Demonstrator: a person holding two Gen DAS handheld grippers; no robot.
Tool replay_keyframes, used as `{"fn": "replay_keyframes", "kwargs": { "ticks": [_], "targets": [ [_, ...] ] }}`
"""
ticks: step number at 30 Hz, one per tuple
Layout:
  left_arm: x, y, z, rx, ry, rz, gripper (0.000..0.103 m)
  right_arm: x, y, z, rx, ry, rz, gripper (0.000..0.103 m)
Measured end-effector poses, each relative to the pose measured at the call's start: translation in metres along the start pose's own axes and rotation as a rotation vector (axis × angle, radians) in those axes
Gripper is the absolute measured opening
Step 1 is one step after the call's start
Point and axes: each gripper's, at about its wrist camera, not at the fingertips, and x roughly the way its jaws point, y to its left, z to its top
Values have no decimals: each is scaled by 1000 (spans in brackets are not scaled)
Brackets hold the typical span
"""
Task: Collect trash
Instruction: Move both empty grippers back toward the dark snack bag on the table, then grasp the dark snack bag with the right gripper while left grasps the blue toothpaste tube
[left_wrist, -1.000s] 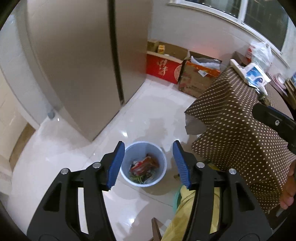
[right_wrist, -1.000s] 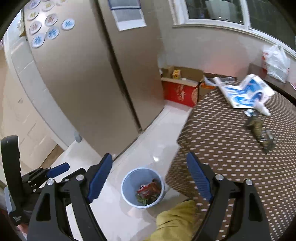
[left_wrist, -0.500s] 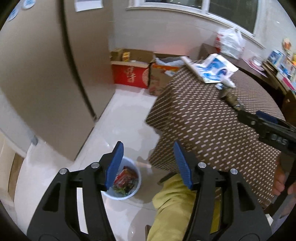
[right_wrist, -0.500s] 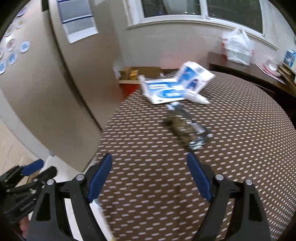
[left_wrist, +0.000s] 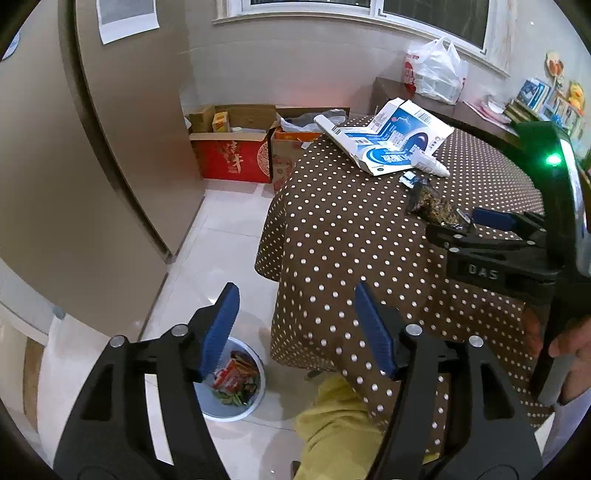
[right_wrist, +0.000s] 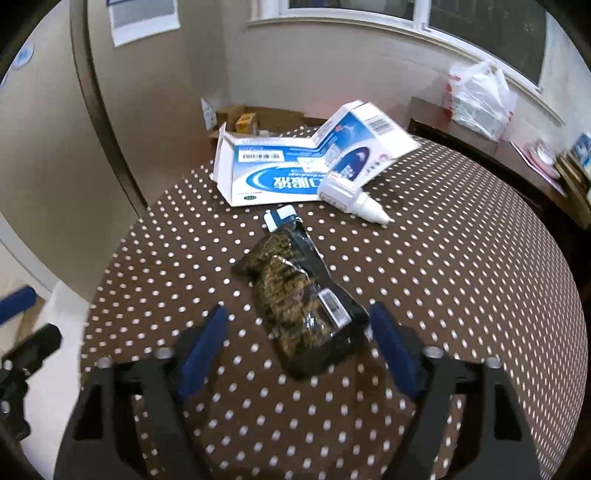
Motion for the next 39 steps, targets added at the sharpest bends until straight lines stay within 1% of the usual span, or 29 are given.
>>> {"fn": "replay_keyframes", "kwargs": {
  "ticks": [1,2,4,6,9,12,14,15,16,18,21,24,27,30,31,32,33,34,36,37,38,39],
  "targets": [
    [2,-1,1,5,2,0,65,0,-2,1,-3,0,7,52],
    [2,-1,1,8,2,-4,65,-2,-4,2,1,5,26,51],
    [4,-3,2,13,-3,-16,65,-4,-8,2,11,-3,26,39],
    [5,-7,3,17,-7,-26,66,-11,-13,-2,14,-13,27,33],
    [6,-15,4,36,-5,-43,66,-23,-21,-9,49,-19,66,30],
    [10,-27,6,52,9,-53,67,-39,-34,-18,97,-31,104,30],
    [12,-34,7,59,16,-72,68,-46,-41,-21,126,-42,119,30],
    [13,-38,8,63,18,-83,71,-53,-48,-24,144,-50,121,30],
    [15,-43,10,67,20,-89,73,-57,-53,-25,156,-56,118,30],
    [19,-51,14,69,30,-101,74,-66,-66,-28,183,-69,105,30],
    [27,-64,23,64,47,-142,74,-73,-82,-31,224,-76,87,30],
    [38,-80,35,59,69,-177,74,-76,-101,-32,249,-84,58,30],
    [54,-97,51,56,80,-206,75,-75,-115,-32,278,-82,48,30],
    [76,-110,66,21,114,-196,74,-73,-125,-32,299,-85,33,30],
    [82,-113,69,9,122,-191,73,-72,-127,-32,302,-86,33,30],
    [88,-116,72,-1,131,-182,67,-71,-128,-33,304,-87,35,30],
    [93,-119,75,2,132,-151,54,-71,-129,-33,304,-86,37,30],
    [93,-122,76,17,115,-118,30,-70,-130,-34,305,-85,37,30],
    [95,-124,76,46,115,-103,27,-70,-131,-35,304,-84,37,30],
    [95,-123,75,50,114,-104,19,-69,-131,-35,303,-83,36,30],
    [94,-122,74,54,114,-102,17,-69,-131,-35,303,-83,34,30],
    [93,-120,72,56,116,-110,17,-69,-129,-35,303,-82,33,30]
  ]
}}
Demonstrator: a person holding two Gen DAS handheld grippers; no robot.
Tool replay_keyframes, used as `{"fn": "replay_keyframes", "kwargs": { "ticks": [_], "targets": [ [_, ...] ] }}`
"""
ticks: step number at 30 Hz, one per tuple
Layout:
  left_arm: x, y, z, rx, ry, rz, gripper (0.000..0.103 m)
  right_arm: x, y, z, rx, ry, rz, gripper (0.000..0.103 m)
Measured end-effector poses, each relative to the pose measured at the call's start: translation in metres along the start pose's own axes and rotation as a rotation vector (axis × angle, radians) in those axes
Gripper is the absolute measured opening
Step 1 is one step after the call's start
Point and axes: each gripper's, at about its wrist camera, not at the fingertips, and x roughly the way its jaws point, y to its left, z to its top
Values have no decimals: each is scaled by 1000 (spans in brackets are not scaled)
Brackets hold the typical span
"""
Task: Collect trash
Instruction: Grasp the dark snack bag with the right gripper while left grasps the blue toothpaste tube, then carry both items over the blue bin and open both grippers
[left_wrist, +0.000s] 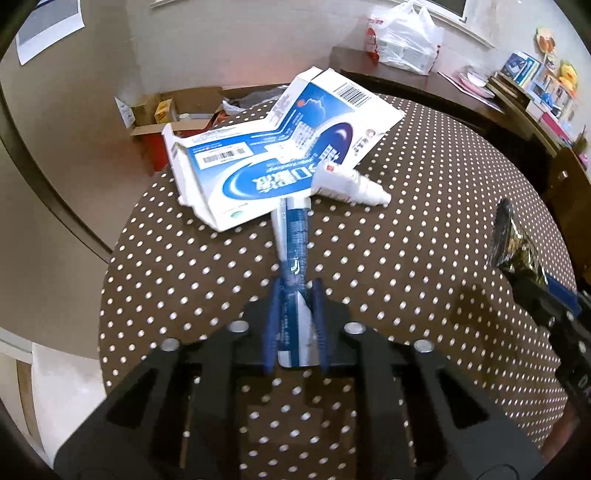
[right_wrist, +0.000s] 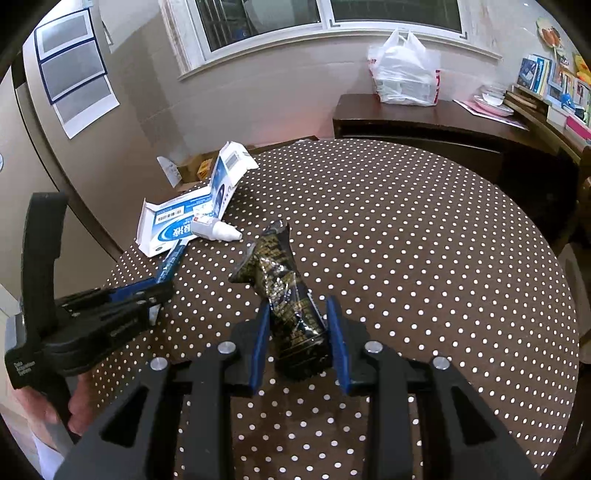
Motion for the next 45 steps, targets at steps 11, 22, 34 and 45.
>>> {"fn": "replay_keyframes", "kwargs": {
  "ticks": [11,22,34,45],
  "targets": [
    [-28,17,-33,23,2,-9,15,-6,44,-8,-29,2,63,30],
    [-74,67,-74,-48,-37,15,15,-12,126,-26,-130,27,155,30],
    [-119,154,-124,-187,-65,108,16,-10,229,-53,-268,70,271,30],
    [-123,229,-173,-355,1,173,16,4,305,-84,-383,139,358,30]
  ]
}}
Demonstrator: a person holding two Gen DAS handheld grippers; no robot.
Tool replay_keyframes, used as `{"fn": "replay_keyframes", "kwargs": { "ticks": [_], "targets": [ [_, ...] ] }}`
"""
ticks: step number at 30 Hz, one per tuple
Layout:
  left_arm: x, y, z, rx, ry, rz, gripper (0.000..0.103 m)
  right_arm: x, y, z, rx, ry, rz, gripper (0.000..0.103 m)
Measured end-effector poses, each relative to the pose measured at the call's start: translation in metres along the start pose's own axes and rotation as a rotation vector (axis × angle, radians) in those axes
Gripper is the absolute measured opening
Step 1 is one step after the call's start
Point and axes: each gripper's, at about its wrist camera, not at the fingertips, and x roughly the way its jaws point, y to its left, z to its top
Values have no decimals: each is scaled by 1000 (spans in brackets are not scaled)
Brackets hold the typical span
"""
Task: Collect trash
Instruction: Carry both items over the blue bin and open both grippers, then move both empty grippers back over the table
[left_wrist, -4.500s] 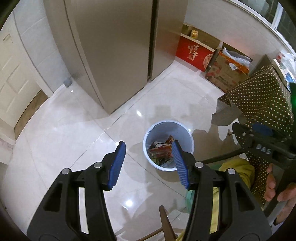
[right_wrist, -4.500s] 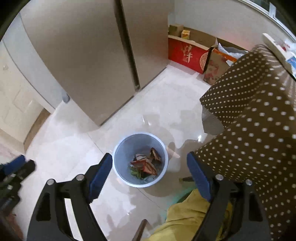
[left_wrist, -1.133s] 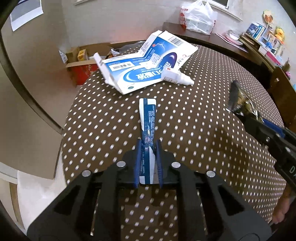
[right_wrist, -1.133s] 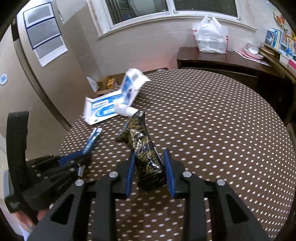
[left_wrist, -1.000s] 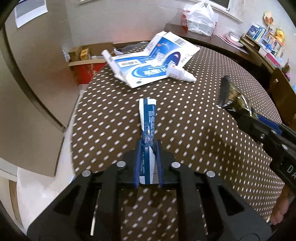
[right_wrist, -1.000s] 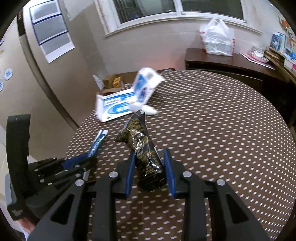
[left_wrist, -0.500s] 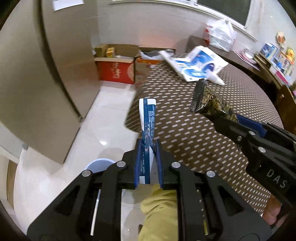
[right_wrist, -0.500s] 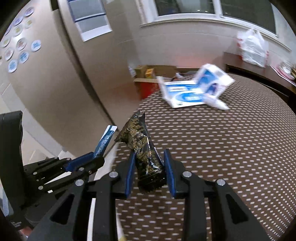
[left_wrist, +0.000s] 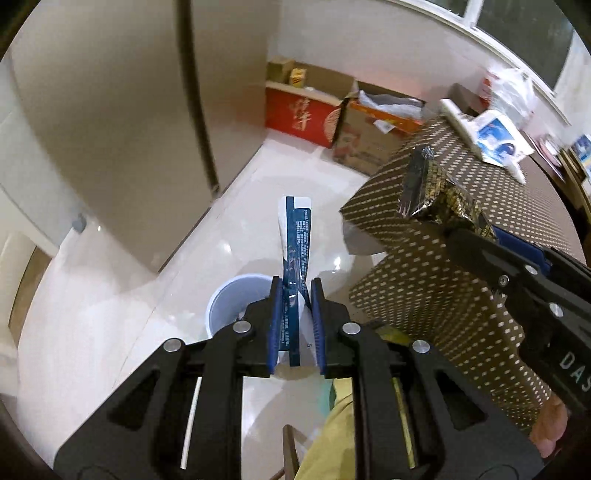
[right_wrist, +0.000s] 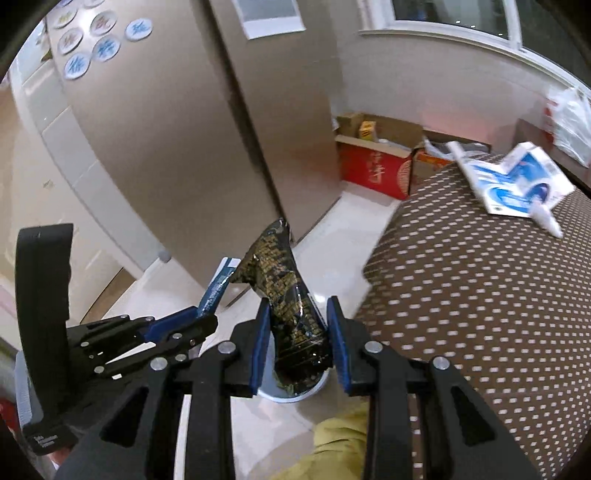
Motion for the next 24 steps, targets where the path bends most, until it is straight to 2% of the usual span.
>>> {"fn": "replay_keyframes", "kwargs": {
  "ticks": [6,8,9,10,14,20,24],
  "targets": [
    [10,28,-7,-77,36,19,16,21,25,-3,-29,45,19,30],
    [14,35,-9,-97,51,27,26,26,32,-3,-39,55,17,30],
    [17,41,-10,-113,66,21,38,28,35,-4,-41,62,15,30],
    [18,45,-11,-122,63,14,44,29,36,-5,-41,68,14,30],
    [19,57,-19,-128,54,40,44,40,42,-12,-44,101,6,30],
    [25,73,-34,-152,87,82,44,71,56,-19,-78,171,13,31],
    [24,82,-41,-165,96,93,44,93,68,-24,-124,214,-13,57]
  ]
}}
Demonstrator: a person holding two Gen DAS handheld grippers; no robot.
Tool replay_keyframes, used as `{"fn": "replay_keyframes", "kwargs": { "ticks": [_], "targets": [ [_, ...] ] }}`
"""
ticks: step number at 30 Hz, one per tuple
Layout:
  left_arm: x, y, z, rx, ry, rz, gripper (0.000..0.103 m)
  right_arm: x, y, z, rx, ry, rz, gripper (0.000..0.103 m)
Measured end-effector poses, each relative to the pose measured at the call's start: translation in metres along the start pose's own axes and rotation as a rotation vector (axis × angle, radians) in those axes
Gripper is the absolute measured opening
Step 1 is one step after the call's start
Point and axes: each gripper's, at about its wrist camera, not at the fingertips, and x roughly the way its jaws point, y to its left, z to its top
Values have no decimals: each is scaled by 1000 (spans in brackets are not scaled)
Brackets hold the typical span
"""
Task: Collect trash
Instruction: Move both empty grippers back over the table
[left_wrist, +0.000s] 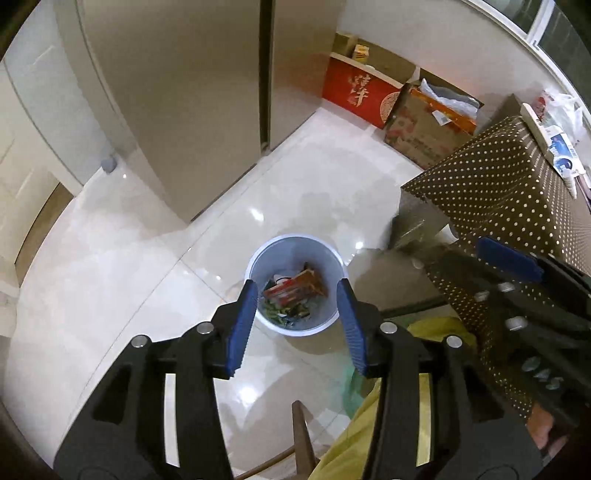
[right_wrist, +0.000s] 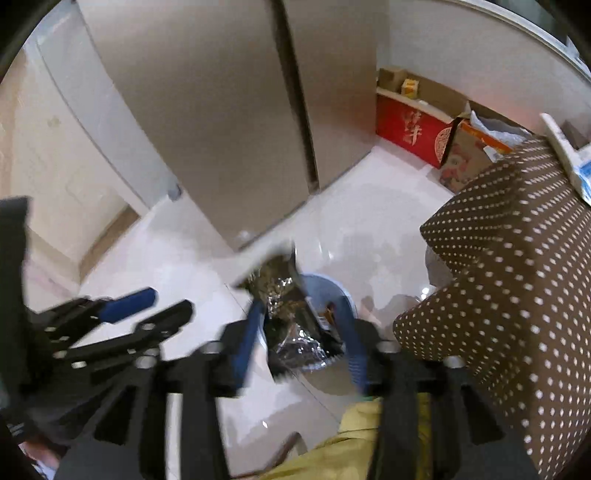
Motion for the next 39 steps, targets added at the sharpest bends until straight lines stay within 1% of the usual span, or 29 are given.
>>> {"fn": "replay_keyframes", "kwargs": {
  "ticks": [4,7,12,16,19,24,27,29,32,35,39],
  "targets": [
    [-3,3,-4,-3,-8,18,44,2,-2,-7,18,15,22,57],
    [-6,2,-5,-3,-2,21,45,-7,-6,-9,14,3,13,57],
    [-20,-8,0,38,-42,34,47,-43,-12,-10,7,-72,14,57],
    [-32,-21,4,67,-68,20,49,-73,-26,-9,21,-133,10,57],
    [-41,-34,6,92,-88,-11,50,-93,-39,-9,37,-170,4,57],
    [-47,-65,11,155,-109,-37,52,-118,-68,-13,81,-221,-23,59],
    [-49,-86,15,190,-114,-53,52,-127,-88,-17,116,-241,-60,62],
    [-51,-99,17,211,-120,-57,53,-128,-103,-21,143,-240,-78,62],
    [-53,-121,17,246,-120,-98,54,-128,-129,-26,194,-233,-109,63],
    [-56,-141,17,282,-128,-121,55,-129,-156,-32,241,-230,-139,64],
    [-59,-171,23,322,-130,-171,58,-132,-195,-37,308,-227,-188,71]
  ]
}}
